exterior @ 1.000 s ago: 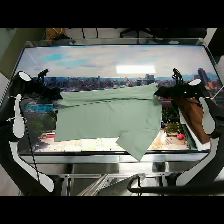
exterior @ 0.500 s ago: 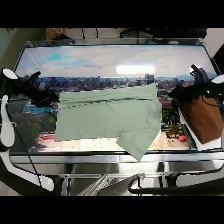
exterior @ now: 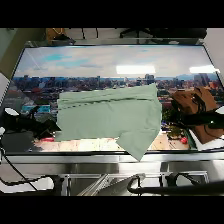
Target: Fold the shirts.
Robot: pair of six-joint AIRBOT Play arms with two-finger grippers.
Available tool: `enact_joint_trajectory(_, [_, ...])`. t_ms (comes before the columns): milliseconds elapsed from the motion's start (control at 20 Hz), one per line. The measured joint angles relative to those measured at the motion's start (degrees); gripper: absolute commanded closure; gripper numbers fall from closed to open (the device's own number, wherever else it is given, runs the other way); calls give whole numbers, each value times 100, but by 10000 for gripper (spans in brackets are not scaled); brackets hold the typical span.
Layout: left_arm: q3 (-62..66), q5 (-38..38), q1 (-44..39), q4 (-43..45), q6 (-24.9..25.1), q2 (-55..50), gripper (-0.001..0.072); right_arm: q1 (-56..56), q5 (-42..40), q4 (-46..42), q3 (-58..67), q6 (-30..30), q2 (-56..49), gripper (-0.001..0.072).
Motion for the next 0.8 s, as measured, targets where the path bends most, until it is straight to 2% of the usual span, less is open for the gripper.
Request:
enact_joint_trajectory(200, [-387, 291, 13, -157, 105, 57, 65, 79, -17, 131, -651, 85, 225, 210])
enact_joint_trajectory(250, [-422, 341, -11, -208, 166, 50, 289, 118, -26, 160, -772, 87, 247, 209])
enact_joint_trajectory(300, [-444, 444, -44, -260, 238, 37, 615, 160, -48, 175, -892, 118, 262, 210])
enact_joint_trajectory(350, [-439, 588, -85, -348, 319, 15, 694, 192, -55, 186, -994, 120, 267, 210])
enact_joint_trajectory(750, [122, 605, -474, -634, 481, 24, 695, 284, -201, 310, -1394, 9, -275, 217])
enact_joint_trajectory(800, [175, 599, -492, -638, 494, 24, 694, 319, -243, 398, -1405, -68, -387, 293])
